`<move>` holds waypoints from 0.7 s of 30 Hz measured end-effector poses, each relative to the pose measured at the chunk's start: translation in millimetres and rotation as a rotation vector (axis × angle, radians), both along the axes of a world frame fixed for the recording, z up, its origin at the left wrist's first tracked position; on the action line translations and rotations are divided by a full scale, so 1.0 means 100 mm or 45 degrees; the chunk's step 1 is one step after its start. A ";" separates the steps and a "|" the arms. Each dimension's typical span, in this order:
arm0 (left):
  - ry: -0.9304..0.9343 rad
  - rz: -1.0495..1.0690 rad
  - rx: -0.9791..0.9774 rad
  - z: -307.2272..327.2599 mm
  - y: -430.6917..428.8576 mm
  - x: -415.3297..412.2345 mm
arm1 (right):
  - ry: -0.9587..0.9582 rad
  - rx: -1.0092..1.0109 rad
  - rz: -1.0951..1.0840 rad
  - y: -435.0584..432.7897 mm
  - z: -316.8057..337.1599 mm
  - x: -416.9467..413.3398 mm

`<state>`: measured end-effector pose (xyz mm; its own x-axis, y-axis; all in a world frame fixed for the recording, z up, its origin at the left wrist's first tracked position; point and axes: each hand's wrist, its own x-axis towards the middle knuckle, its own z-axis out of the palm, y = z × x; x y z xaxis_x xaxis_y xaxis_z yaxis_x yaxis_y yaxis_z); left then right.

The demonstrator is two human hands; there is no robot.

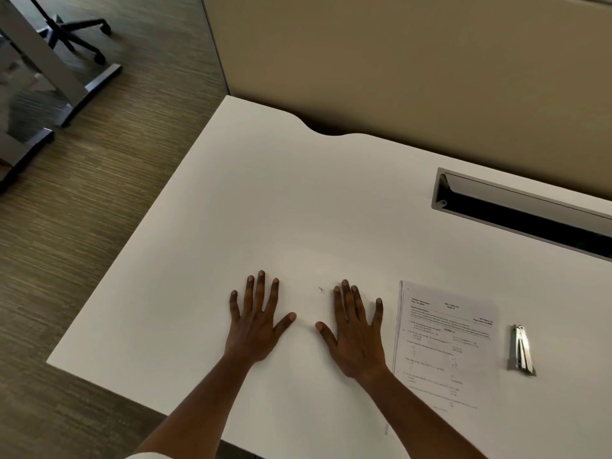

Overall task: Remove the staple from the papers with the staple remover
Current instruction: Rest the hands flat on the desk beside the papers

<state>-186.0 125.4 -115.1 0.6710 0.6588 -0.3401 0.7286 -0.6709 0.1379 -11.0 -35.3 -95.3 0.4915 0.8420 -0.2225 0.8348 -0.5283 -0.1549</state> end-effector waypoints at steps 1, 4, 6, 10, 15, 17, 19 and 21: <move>-0.004 0.004 0.014 -0.01 -0.01 0.00 | 0.007 -0.007 -0.090 -0.03 -0.02 -0.05; -0.002 0.015 0.020 -0.04 -0.01 0.00 | 0.016 -0.056 -0.243 -0.01 -0.04 -0.20; -0.005 0.017 0.013 -0.05 -0.02 0.01 | 0.019 -0.073 -0.258 0.10 -0.03 -0.26; 0.016 0.008 -0.007 -0.05 -0.01 -0.01 | 0.031 -0.077 -0.177 0.40 0.00 -0.34; 0.042 0.113 -0.062 0.01 -0.04 0.01 | 0.030 -0.075 -0.120 0.46 0.02 -0.32; 0.051 0.131 -0.098 0.03 -0.03 0.03 | 0.036 -0.040 -0.178 0.37 0.05 -0.30; 0.067 0.134 -0.156 0.05 0.00 0.06 | 0.045 -0.033 -0.238 0.24 0.07 -0.32; 0.100 0.136 -0.209 0.06 0.02 0.08 | 0.063 -0.037 -0.268 0.10 0.07 -0.39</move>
